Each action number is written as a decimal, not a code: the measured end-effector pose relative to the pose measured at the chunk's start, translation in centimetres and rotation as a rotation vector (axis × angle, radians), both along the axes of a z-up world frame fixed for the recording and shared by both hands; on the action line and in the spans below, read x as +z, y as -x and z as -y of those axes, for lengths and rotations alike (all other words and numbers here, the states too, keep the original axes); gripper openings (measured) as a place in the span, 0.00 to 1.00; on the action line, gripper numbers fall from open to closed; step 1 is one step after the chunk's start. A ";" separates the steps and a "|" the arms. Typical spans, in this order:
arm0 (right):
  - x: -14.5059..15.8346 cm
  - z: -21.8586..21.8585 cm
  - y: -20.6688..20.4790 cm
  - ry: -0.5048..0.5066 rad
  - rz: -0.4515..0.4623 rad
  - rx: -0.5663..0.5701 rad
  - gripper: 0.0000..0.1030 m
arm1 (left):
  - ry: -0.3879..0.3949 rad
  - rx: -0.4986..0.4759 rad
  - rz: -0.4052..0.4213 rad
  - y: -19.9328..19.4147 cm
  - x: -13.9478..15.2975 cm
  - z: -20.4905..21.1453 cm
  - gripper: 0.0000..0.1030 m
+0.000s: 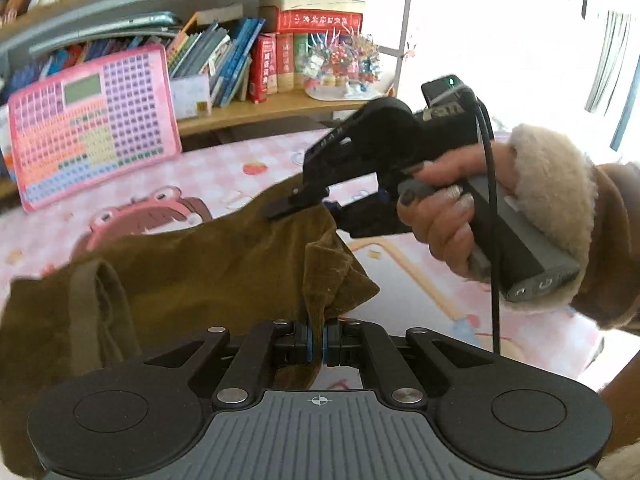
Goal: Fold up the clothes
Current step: 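Fold the trousers over with both grippers and release them onto the mat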
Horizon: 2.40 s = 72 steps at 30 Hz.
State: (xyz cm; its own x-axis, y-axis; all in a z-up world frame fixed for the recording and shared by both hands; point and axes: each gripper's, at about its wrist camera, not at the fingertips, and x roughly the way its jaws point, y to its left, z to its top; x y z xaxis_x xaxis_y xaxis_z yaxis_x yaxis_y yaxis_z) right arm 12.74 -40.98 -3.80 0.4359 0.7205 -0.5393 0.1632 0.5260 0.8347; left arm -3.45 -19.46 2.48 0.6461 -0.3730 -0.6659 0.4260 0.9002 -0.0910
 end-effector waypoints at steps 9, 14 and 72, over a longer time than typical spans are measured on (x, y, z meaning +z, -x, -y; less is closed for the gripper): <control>6.0 -5.1 0.8 0.005 0.172 0.053 0.10 | 0.228 0.062 0.084 2.3 2.4 -6.3 0.03; 8.8 -10.8 0.9 0.049 0.257 0.106 0.10 | 0.267 0.111 0.104 3.4 3.3 -10.7 0.03; 3.0 -23.2 11.9 0.618 0.219 0.115 0.48 | 0.300 0.345 -0.178 -8.9 -5.6 -28.7 0.18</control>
